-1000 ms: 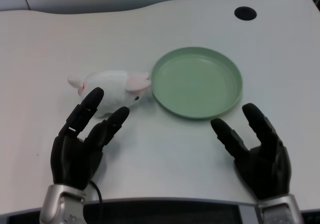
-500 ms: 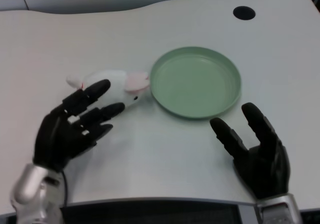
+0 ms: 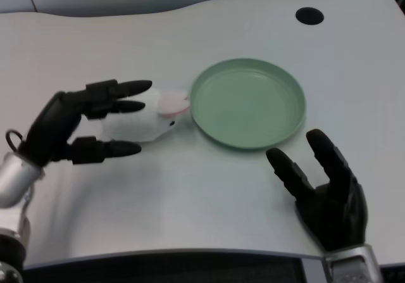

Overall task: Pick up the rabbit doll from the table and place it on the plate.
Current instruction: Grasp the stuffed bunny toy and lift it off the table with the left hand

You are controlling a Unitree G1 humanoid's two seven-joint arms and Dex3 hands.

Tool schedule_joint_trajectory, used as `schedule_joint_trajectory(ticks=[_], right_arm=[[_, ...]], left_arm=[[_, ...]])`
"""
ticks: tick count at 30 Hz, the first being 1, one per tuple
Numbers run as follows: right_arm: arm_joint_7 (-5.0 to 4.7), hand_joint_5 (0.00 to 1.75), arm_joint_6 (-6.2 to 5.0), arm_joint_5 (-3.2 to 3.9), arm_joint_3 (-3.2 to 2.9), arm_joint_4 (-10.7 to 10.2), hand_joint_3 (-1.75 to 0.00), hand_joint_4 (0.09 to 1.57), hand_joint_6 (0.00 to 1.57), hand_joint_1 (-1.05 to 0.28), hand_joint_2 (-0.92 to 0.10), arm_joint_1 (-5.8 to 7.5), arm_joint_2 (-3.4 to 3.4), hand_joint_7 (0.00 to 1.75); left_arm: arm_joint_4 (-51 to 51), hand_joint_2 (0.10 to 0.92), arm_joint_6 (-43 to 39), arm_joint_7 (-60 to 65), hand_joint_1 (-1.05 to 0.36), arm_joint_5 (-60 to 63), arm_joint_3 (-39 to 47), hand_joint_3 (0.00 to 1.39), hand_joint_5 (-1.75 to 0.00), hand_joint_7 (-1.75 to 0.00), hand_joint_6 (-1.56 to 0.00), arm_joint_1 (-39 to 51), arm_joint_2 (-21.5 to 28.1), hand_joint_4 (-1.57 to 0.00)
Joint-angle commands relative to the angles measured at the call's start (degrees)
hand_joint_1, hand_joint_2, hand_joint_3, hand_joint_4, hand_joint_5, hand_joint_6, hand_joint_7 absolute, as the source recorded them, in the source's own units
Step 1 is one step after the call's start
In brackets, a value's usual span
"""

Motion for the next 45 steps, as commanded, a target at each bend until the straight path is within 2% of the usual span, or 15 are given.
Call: schedule_joint_trajectory(ticks=[1, 3, 6, 10, 13, 17, 25, 27, 30, 33, 37, 40, 41, 43, 45], right_arm=[[-0.20, 0.01, 1.33, 0.22, 0.42, 0.3, -0.12, 0.96, 0.92, -0.83, -0.92, -3.18, 1.63, 0.01], [0.01, 0.01, 1.54, 0.29, 0.35, 0.5, -0.12, 0.95, 0.92, -0.83, -0.92, -3.26, 1.50, 0.00], [0.04, 0.01, 0.71, 0.23, 0.28, 0.6, -0.12, 0.95, 0.92, -0.83, -0.92, -3.47, 1.34, 0.00], [0.49, 0.01, 1.31, 0.52, 0.07, 0.9, -0.12, 0.95, 0.92, -0.83, -0.92, -3.95, 0.92, 0.00], [0.50, 0.01, 1.32, 0.68, 0.02, 0.7, -0.12, 0.95, 0.92, -0.82, -0.92, -3.90, 1.06, 0.00], [0.56, 0.01, 1.52, 0.91, 0.02, 0.4, -0.12, 0.95, 0.92, -0.82, -0.92, -3.65, 1.25, 0.00], [0.62, 0.01, 1.55, 1.00, 0.07, 0.4, -0.11, 0.95, 0.92, -0.82, -0.92, -3.64, 1.23, 0.00], [1.62, 0.01, 1.08, 1.56, 0.01, -2.3, -0.11, 0.96, 0.93, -0.83, -0.92, -1.20, 1.58, 0.01], [3.08, 0.01, 1.44, 2.29, -0.10, -4.6, -0.11, 0.96, 0.93, -0.83, -0.92, 0.81, 1.70, 0.00], [5.01, 0.00, 1.87, 3.19, -0.23, -6.3, -0.11, 0.93, 0.89, -0.82, -0.92, 2.23, 1.91, 0.00], [7.23, 0.00, 2.57, 4.10, -0.17, -7.0, -0.13, 0.91, 0.86, -0.82, -0.92, 3.10, 1.86, 0.00], [7.56, 0.00, 2.75, 4.20, -0.20, -7.0, -0.14, 0.91, 0.86, -0.82, -0.92, 3.19, 1.84, 0.00], [7.71, 0.00, 2.70, 4.30, -0.19, -7.7, -0.14, 0.91, 0.86, -0.82, -0.92, 3.85, 2.06, 0.00], [7.89, 0.01, 2.53, 4.53, -0.18, -8.8, -0.13, 0.92, 0.87, -0.81, -0.92, 4.86, 2.50, 0.00], [7.68, 0.00, 2.33, 4.62, -0.03, -9.7, -0.13, 0.92, 0.87, -0.81, -0.92, 5.54, 2.82, 0.00]], left_arm=[[1.9, 0.755, -3.3, 8.7, -0.59, 9.0, -4.0, 0.00, 0.00, 0.00, -0.61, -3.8, 3.6, -0.70], [2.8, 0.747, -4.9, 14.1, -0.60, 13.5, -6.2, 0.00, 0.00, 0.00, -0.58, -5.2, 5.0, -0.64], [2.0, 0.751, -3.8, 26.3, -0.68, 25.3, -11.7, 0.00, 0.00, 0.00, -0.52, -9.0, 8.1, -0.59], [3.0, 0.767, -1.6, 37.9, -0.72, 35.3, -18.6, 0.01, 0.00, 0.00, -0.48, -14.1, 10.5, -0.55], [5.3, 0.773, 1.1, 44.1, -0.77, 40.0, -23.4, 0.01, 0.00, 0.00, -0.44, -17.0, 10.6, -0.47], [7.4, 0.828, 3.6, 48.4, -0.88, 43.4, -28.9, 0.02, 0.00, 0.00, -0.31, -19.7, 10.7, -0.30], [9.1, 0.840, 3.9, 51.8, -0.89, 42.9, -32.9, 0.01, 0.00, 0.00, -0.30, -21.0, 11.0, -0.28], [12.0, 0.846, 10.4, 49.3, -0.94, 44.7, -35.6, 0.01, 0.00, 0.00, -0.25, -22.7, 8.1, -0.23], [14.2, 0.875, 15.6, 47.8, -1.02, 45.4, -38.3, 0.01, 0.00, 0.00, -0.18, -23.7, 6.0, -0.17], [15.3, 0.868, 18.8, 46.5, -1.01, 44.9, -39.7, 0.00, -0.02, 0.00, -0.17, -24.0, 4.8, -0.21], [16.0, 0.855, 20.6, 46.1, -0.99, 44.4, -40.8, 0.00, -0.03, -0.01, -0.19, -24.1, 4.2, -0.23], [16.0, 0.853, 20.9, 46.2, -0.99, 44.1, -41.3, 0.00, -0.02, -0.01, -0.19, -24.1, 4.2, -0.23], [16.4, 0.853, 21.5, 48.1, -0.99, 44.6, -41.8, 0.00, -0.02, -0.01, -0.19, -23.9, 3.8, -0.23], [17.1, 0.801, 22.4, 51.1, -0.90, 45.1, -42.6, 0.00, -0.10, -0.03, -0.34, -23.6, 3.1, -0.48], [17.6, 0.792, 22.8, 52.3, -0.88, 45.2, -43.3, 0.00, -0.11, -0.03, -0.38, -23.6, 2.7, -0.54]])
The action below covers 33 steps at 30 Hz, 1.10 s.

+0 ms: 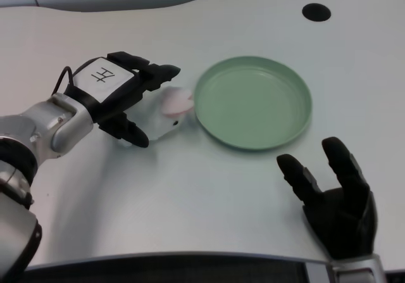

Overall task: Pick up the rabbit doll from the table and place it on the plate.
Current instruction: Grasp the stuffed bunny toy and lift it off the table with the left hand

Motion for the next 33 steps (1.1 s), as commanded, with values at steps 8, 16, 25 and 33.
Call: schedule_joint_trajectory(ticks=[8, 16, 25, 33], right_arm=[[-0.90, 0.01, 1.50, 1.29, 1.54, -5.7, -0.13, 0.93, 0.88, -0.80, -0.92, 2.96, 2.11, 0.01], [2.13, 0.00, 1.05, 2.93, 1.60, -5.9, -0.16, 0.90, 0.85, -0.77, -0.92, 3.15, 1.87, 0.00], [2.43, 0.00, 1.62, 3.52, 2.13, -7.2, -0.17, 0.90, 0.86, -0.78, -0.92, 3.95, 1.58, 0.01], [2.92, 0.01, 2.83, 4.34, 2.08, -8.3, -0.18, 0.90, 0.86, -0.76, -0.92, 4.71, 1.56, 0.01]], left_arm=[[1.7, 0.792, 2.5, -2.4, -0.72, 0.2, -3.1, 0.00, -0.08, -0.02, -0.44, -1.4, -0.9, -0.58], [2.7, 0.768, 5.8, -0.1, -0.41, 2.3, -6.9, 0.00, -0.10, -0.04, -0.78, -1.1, -2.8, -0.87], [3.9, 0.772, 7.9, 0.5, -0.36, 0.8, -7.3, 0.00, -0.10, -0.03, -0.85, -1.2, -5.6, -0.92], [3.5, 0.909, 5.2, 1.7, -0.22, -2.5, -4.9, 0.03, -0.22, -0.09, -1.07, -1.1, -7.1, -1.09]])
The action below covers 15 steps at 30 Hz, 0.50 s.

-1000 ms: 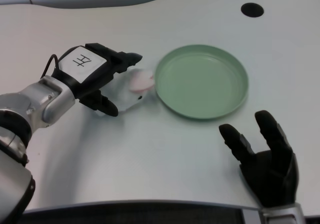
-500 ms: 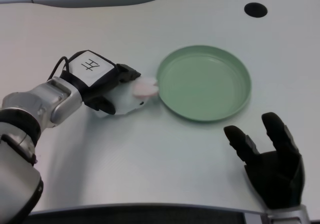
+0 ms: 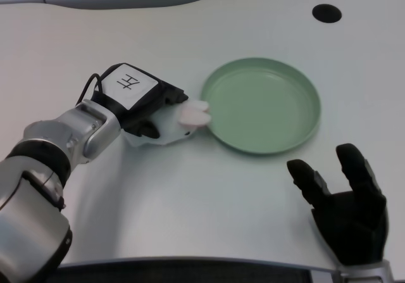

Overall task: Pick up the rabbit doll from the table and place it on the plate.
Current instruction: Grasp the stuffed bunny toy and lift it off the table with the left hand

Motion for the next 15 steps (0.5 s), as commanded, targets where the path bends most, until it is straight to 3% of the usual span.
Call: schedule_joint_trajectory(ticks=[1, 2, 4, 6, 9, 11, 15], right_arm=[[-0.20, 0.01, 0.48, 0.72, -0.25, -0.9, -0.18, 0.90, 0.86, -0.76, -0.92, 0.85, 1.55, 0.01], [-0.20, 0.01, 0.48, 0.76, -0.32, -0.9, -0.17, 0.90, 0.86, -0.77, -0.92, 0.78, 1.61, 0.01], [-1.11, 0.01, -0.26, 0.18, -0.30, -0.4, -0.16, 0.91, 0.86, -0.78, -0.92, 0.53, 1.62, 0.01], [-1.91, 0.01, -1.01, -0.41, -0.18, -0.1, -0.16, 0.91, 0.87, -0.79, -0.92, 0.36, 1.56, 0.01], [-2.35, 0.01, -0.85, -0.40, -0.13, 0.7, -0.16, 0.91, 0.87, -0.80, -0.92, -0.27, 1.41, 0.01], [-2.92, 0.01, -0.40, -0.32, 0.01, 0.7, -0.15, 0.92, 0.87, -0.79, -0.92, -0.55, 1.52, 0.01], [-3.21, 0.01, -0.30, -0.26, 0.18, 0.7, -0.14, 0.92, 0.88, -0.79, -0.92, -0.58, 1.53, 0.01]], left_arm=[[0.1, 0.914, -1.9, -0.7, -0.21, -1.1, 0.8, 0.03, -0.22, -0.09, -1.07, 0.3, -0.2, -1.09], [0.0, 0.910, -2.6, -0.8, -0.20, -1.4, 1.0, 0.02, -0.24, -0.09, -1.08, 0.2, 0.0, -1.10], [-0.3, 0.905, -4.5, 0.0, -0.20, -2.5, 2.2, 0.01, -0.34, -0.08, -1.11, 0.0, 0.8, -1.08], [-0.5, 0.897, -5.6, 0.4, -0.22, -3.5, 3.3, 0.00, -0.67, -0.06, -1.15, 0.0, 1.4, -0.94], [-0.6, 0.874, -7.4, -0.1, -0.20, -4.7, 4.8, 0.00, -0.97, -0.07, -1.17, -0.2, 2.5, -0.81], [-0.8, 0.868, -8.4, 0.0, -0.20, -5.0, 5.5, 0.00, -1.08, -0.08, -1.18, -0.2, 3.1, -0.75], [-0.9, 0.868, -8.8, 0.0, -0.20, -4.9, 5.8, 0.00, -1.13, -0.09, -1.17, -0.2, 3.4, -0.73]])
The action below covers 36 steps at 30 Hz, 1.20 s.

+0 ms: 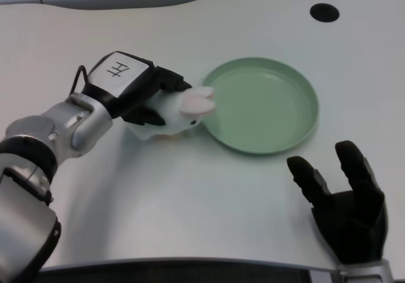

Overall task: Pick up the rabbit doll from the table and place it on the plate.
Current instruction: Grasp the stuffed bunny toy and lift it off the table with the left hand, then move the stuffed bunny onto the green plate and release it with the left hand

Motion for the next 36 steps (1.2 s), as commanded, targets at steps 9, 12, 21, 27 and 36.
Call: schedule_joint_trajectory(ticks=[9, 12, 21, 27, 36], right_arm=[[-3.40, 0.02, -0.82, -1.30, 0.92, 1.8, -0.12, 0.94, 0.89, -0.79, -0.92, -2.41, 1.85, 0.01], [-3.75, 0.01, -0.56, -1.14, 0.87, 1.9, -0.12, 0.93, 0.89, -0.79, -0.92, -2.45, 2.05, 0.01], [-4.33, 0.01, -2.05, -1.52, 0.99, 2.5, -0.13, 0.93, 0.89, -0.80, -0.92, -2.44, 2.40, 0.00], [-4.52, 0.02, -2.31, -1.31, 0.97, 4.2, -0.09, 0.95, 0.91, -0.82, -0.92, -2.81, 3.12, 0.01], [-5.09, 0.03, -3.74, -0.61, 0.70, 3.7, -0.08, 0.98, 0.93, -0.82, -0.92, -1.46, 4.88, 0.01]], left_arm=[[-1.8, 0.821, -2.6, 5.6, -0.17, 0.5, 0.2, 0.00, -1.11, -0.10, -1.18, -1.9, 2.8, -0.77], [-1.8, 0.841, -3.4, 4.4, -0.18, -0.7, 1.1, 0.01, -1.22, -0.10, -1.17, -3.1, 1.3, -0.74], [-1.6, 0.871, -3.1, 5.0, -0.22, 0.6, 0.7, 0.00, -1.27, -0.13, -1.17, -5.1, -1.6, -0.71], [-1.1, 0.834, -3.2, 5.2, -0.16, 0.5, 0.5, 0.00, -1.27, -0.18, -1.17, -7.3, -7.0, -0.73], [-0.2, 0.825, -1.2, 4.9, -0.19, 0.9, -0.6, 0.00, -1.26, -0.25, -1.13, -8.4, -12.6, -0.76]])
